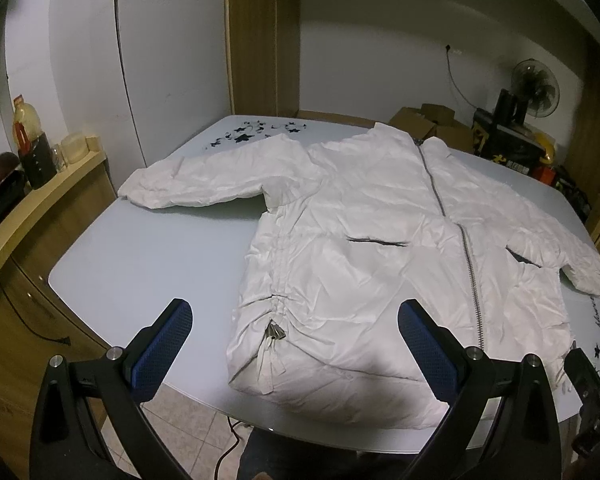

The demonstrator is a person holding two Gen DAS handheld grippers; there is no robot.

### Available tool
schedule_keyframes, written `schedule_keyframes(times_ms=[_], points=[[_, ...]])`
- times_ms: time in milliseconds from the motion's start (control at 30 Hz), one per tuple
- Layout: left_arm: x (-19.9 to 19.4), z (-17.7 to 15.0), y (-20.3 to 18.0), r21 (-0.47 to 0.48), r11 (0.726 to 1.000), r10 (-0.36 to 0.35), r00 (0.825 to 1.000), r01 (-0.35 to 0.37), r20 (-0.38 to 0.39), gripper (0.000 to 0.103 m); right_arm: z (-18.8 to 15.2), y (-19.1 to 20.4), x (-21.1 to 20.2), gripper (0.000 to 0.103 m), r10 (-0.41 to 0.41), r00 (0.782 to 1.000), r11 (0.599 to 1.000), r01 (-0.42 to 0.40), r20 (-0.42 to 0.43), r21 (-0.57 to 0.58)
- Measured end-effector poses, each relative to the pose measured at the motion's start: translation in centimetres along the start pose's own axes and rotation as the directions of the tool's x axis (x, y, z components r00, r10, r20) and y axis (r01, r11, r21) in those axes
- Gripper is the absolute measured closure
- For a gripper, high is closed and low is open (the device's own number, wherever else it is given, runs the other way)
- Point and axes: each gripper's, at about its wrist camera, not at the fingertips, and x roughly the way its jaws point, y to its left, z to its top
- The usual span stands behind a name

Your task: Fold large clothes

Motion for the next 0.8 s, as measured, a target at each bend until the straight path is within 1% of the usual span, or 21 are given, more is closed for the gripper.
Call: schedule_keyframes(times_ms=[33,100,133,167,200,233,267,300,333,367,400,433,467,500,533,567,600,633,700,733,800], points=[[0.2,0.0,0.1,-0.003,1.000,-0.012,1.000,0.012,-0.005,0.000,-0.1,0.1,0.1,0.000,0.002,1.000,1.000,-0.002,-0.004,-0.002],[1.7,0.4,1.0,-0.044,0.991,-0.133,0.989,0.130,-0.064,0.000,-0.2,0.3,0.5,0.000,0.002,1.000,1.000,-0.002,-0.014,-0.006],[2.8,0.7,1.9,-0.094,0.969,-0.237,0.966,0.228,-0.104,0.000,-0.4,0.3,0.7,0.000,0.002,1.000,1.000,-0.002,-0.021,-0.008],[4.5,1.1,3.3,-0.188,0.912,-0.392,0.910,0.365,-0.136,0.000,-0.5,0.3,1.0,0.000,0.002,1.000,1.000,-0.002,-0.028,-0.010],[6.1,1.4,4.6,-0.276,0.848,-0.502,0.853,0.452,-0.143,0.000,-0.5,0.4,1.2,0.000,0.001,0.999,1.000,-0.001,-0.035,-0.011],[7.9,1.8,6.2,-0.386,0.764,-0.599,0.790,0.517,-0.127,0.000,-0.6,0.4,1.5,0.000,0.001,0.999,1.000,-0.001,-0.043,-0.012],[10.1,2.1,8.2,-0.503,0.676,-0.661,0.745,0.539,-0.091,0.000,-0.7,0.4,1.8,0.000,-0.001,0.999,1.000,0.000,-0.049,-0.013],[11.5,2.5,9.7,-0.567,0.633,-0.672,0.738,0.526,-0.066,0.000,-0.8,0.3,2.2,0.000,-0.003,0.998,1.000,0.002,-0.059,-0.012],[12.9,3.0,11.3,-0.614,0.609,-0.661,0.750,0.501,-0.044,0.000,-0.9,0.3,2.6,0.000,-0.003,0.998,1.000,0.003,-0.070,-0.010],[14.6,4.0,13.3,-0.648,0.597,-0.633,0.774,0.473,-0.020,0.000,-1.0,0.1,3.0,0.000,-0.005,0.997,1.000,0.004,-0.080,-0.007],[15.4,4.6,14.1,-0.663,0.592,-0.621,0.784,0.459,-0.012,0.000,-1.1,-0.1,3.4,0.000,-0.007,0.996,1.000,0.006,-0.090,-0.003],[16.7,5.3,15.3,-0.685,0.577,-0.609,0.793,0.444,0.000,0.000,-1.2,-0.4,3.9,0.000,-0.010,0.995,1.000,0.010,-0.100,0.002],[18.4,5.9,16.6,-0.718,0.550,-0.604,0.797,0.427,0.011,0.000,-1.3,-0.6,4.3,0.000,-0.015,0.994,1.000,0.016,-0.110,0.007],[19.5,6.2,17.3,-0.740,0.532,-0.600,0.800,0.411,0.013,0.000,-1.4,-0.9,4.8,0.000,-0.019,0.992,1.000,0.021,-0.121,0.013],[20.8,6.6,17.9,-0.759,0.516,-0.600,0.800,0.397,0.011,0.000,-1.5,-1.3,5.5,0.000,-0.025,0.990,0.999,0.028,-0.138,0.023],[22.4,7.0,18.4,-0.771,0.502,-0.606,0.795,0.392,0.010,0.000,-1.5,-1.6,6.0,0.000,-0.028,0.988,0.999,0.033,-0.152,0.032],[23.5,7.3,18.9,-0.783,0.495,-0.601,0.799,0.378,0.005,0.000,-1.6,-1.9,6.5,0.000,-0.028,0.986,0.998,0.035,-0.166,0.043],[25.0,7.5,19.7,-0.799,0.484,-0.589,0.808,0.357,0.005,0.000,-1.6,-2.1,6.9,0.000,-0.027,0.984,0.998,0.036,-0.176,0.052],[26.8,7.5,20.9,-0.822,0.472,-0.563,0.826,0.319,-0.003,0.000,-1.7,-2.4,7.4,0.000,-0.037,0.982,0.997,0.048,-0.187,0.052],[27.7,7.5,21.1,-0.825,0.472,-0.561,0.828,0.311,-0.008,0.000,-1.7,-2.5,7.5,0.000,-0.047,0.981,0.997,0.057,-0.187,0.049],[29.5,7.8,21.8,-0.831,0.460,-0.564,0.826,0.313,-0.001,0.000,-1.7,-2.8,8.0,0.000,-0.056,0.980,0.997,0.067,-0.193,0.050]])
